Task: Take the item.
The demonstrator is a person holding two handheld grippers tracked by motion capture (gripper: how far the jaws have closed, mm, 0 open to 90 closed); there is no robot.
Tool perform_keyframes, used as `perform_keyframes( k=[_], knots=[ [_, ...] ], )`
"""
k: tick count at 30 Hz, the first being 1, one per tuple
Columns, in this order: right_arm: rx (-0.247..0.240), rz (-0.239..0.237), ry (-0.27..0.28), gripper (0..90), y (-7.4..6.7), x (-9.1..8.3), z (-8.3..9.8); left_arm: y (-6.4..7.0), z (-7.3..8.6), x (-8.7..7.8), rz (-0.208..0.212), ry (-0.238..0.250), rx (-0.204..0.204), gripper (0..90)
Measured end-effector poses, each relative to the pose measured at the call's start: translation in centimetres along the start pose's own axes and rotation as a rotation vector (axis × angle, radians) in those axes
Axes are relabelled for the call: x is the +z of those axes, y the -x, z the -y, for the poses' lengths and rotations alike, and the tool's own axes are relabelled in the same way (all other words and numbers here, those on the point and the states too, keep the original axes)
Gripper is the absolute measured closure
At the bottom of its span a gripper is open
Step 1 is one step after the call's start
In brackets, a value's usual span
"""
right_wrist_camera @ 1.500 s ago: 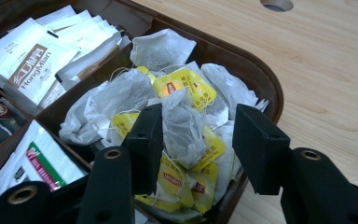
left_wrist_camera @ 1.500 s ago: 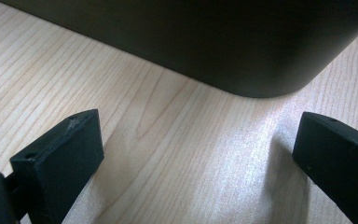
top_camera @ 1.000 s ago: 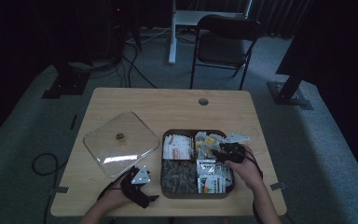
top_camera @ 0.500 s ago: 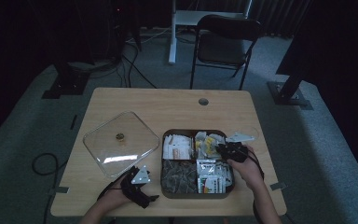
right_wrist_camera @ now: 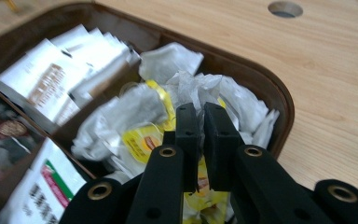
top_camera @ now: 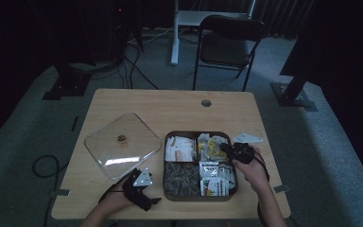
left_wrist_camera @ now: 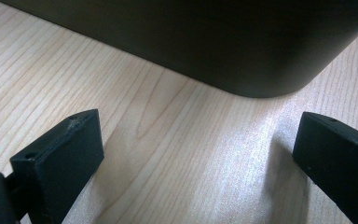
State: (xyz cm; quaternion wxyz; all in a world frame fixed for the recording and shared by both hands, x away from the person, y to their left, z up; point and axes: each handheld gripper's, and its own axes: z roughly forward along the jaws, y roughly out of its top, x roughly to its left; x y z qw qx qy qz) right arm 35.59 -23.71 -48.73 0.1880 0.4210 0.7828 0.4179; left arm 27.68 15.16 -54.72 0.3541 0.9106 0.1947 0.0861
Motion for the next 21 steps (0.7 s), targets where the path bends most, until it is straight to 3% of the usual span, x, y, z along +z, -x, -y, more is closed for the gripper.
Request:
perform_keyframes(
  k=[8, 21],
  knots=[
    [0.010, 0.013, 0.095, 85.3, -0.4, -0.7, -0.1, 0.0, 0.0, 0.0, -0.001, 0.000, 0.002, 1.7],
    [0.024, -0.007, 0.214, 85.4, -0.7, -2.3, -1.1, 0.0, 0.0, 0.0, -0.001, 0.000, 0.002, 1.8]
  ],
)
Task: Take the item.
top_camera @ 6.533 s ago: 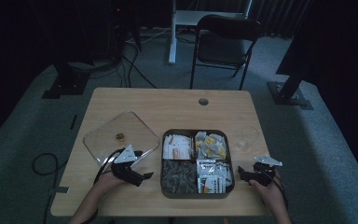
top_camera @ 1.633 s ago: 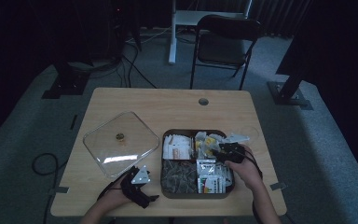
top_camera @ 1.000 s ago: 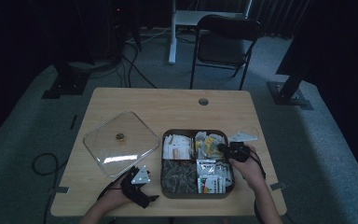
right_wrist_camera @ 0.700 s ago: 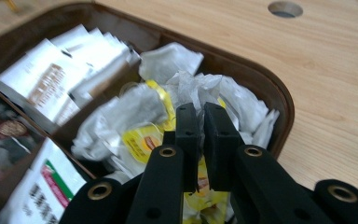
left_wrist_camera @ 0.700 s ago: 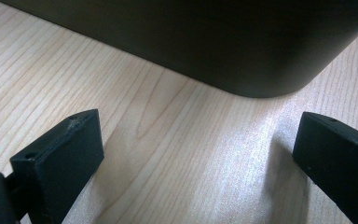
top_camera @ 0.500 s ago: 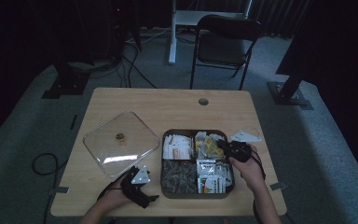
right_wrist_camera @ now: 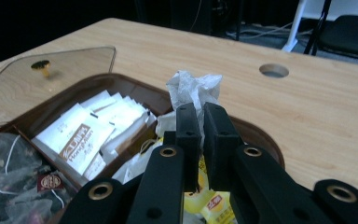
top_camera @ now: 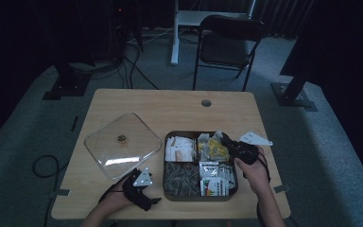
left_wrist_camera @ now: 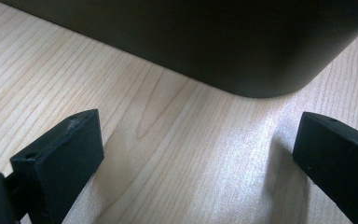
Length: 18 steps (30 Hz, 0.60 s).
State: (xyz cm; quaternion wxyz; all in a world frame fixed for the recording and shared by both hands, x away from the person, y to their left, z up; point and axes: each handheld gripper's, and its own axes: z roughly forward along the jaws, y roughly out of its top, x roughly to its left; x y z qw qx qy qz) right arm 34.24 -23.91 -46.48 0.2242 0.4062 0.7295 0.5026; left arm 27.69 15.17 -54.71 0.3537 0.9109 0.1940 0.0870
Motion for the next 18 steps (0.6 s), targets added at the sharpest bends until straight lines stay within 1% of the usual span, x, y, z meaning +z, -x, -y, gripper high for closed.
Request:
perform_keyframes(
  k=[6, 10, 11, 18],
  knots=[
    [0.001, 0.001, 0.032, 85.4, 0.0, -0.7, -0.8, 0.0, 0.0, 0.0, 0.000, 0.000, 0.000, 1.8],
    [0.012, 0.004, 0.059, 85.3, 0.1, -1.0, -1.1, 0.0, 0.0, 0.0, 0.000, 0.000, 0.000, 1.8],
    [0.016, -0.001, 0.066, 85.3, 0.1, -1.1, -1.2, 0.0, 0.0, 0.0, 0.000, 0.001, 0.000, 1.8],
    [0.021, 0.008, 0.071, 85.3, 0.3, -1.4, -1.3, 0.0, 0.0, 0.0, 0.000, 0.000, 0.000, 1.8]
  ],
)
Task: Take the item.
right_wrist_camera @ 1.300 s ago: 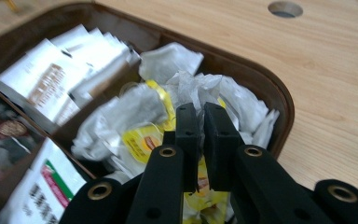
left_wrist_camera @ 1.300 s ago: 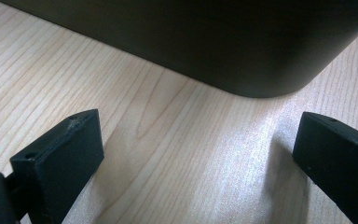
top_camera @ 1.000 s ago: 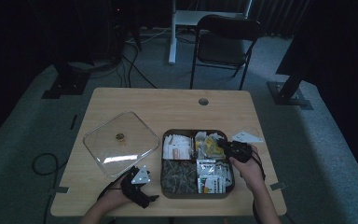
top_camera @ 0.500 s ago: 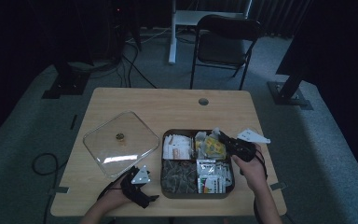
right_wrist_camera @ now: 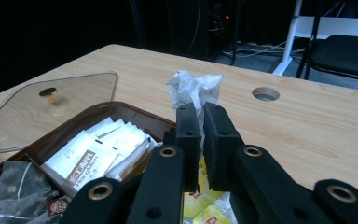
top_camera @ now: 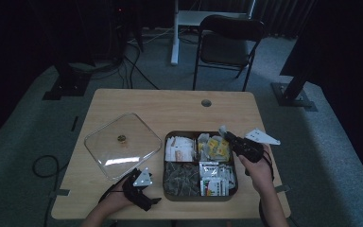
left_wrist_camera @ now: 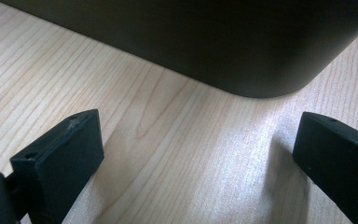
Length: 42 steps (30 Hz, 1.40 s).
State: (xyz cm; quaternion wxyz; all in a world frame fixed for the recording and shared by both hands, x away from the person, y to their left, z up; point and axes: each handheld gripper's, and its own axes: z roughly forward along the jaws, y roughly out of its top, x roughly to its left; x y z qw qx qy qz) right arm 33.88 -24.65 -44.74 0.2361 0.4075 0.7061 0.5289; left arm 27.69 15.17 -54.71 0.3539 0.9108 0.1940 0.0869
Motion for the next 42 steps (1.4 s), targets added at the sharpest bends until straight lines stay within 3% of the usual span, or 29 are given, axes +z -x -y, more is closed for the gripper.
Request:
perform_keyframes(
  k=[13, 26, 42],
  knots=[
    [0.014, 0.040, 0.014, 85.3, 1.5, -1.4, -0.7, 0.0, 0.0, 0.0, 0.000, 0.001, -0.001, 1.8],
    [0.042, 0.095, 0.038, 85.3, 4.1, -3.4, -0.9, 0.0, 0.0, 0.0, -0.001, 0.002, -0.003, 2.0],
    [0.082, 0.165, 0.027, 85.4, 7.1, -4.3, -0.6, 0.0, 0.0, 0.0, -0.001, 0.000, -0.002, 2.0]
  ],
)
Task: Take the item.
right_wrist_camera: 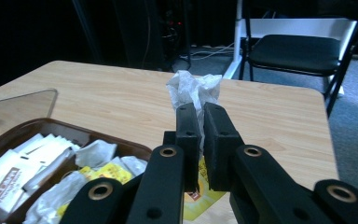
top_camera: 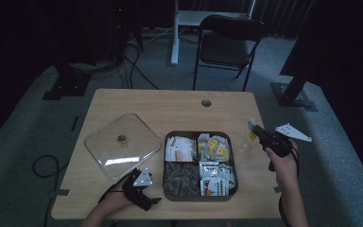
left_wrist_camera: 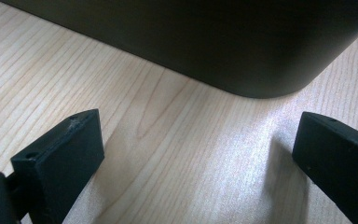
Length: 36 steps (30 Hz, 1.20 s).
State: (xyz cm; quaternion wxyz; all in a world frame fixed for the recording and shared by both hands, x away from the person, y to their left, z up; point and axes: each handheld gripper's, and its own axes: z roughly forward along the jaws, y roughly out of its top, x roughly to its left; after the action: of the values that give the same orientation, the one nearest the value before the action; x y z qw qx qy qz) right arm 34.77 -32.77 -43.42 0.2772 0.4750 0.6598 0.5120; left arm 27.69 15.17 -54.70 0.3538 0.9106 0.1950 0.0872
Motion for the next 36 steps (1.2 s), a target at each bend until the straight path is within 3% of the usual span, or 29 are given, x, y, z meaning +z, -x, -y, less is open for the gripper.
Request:
perform_keyframes(
  k=[15, 36],
  knots=[
    [0.032, 0.043, -0.021, 85.3, 2.1, 0.3, 0.2, 0.0, 0.0, 0.0, 0.001, 0.000, -0.001, 2.0],
    [0.088, 0.040, -0.091, 80.9, 2.8, 1.5, 2.4, 0.0, 0.0, 0.0, 0.001, 0.000, -0.001, 2.0]
  ],
)
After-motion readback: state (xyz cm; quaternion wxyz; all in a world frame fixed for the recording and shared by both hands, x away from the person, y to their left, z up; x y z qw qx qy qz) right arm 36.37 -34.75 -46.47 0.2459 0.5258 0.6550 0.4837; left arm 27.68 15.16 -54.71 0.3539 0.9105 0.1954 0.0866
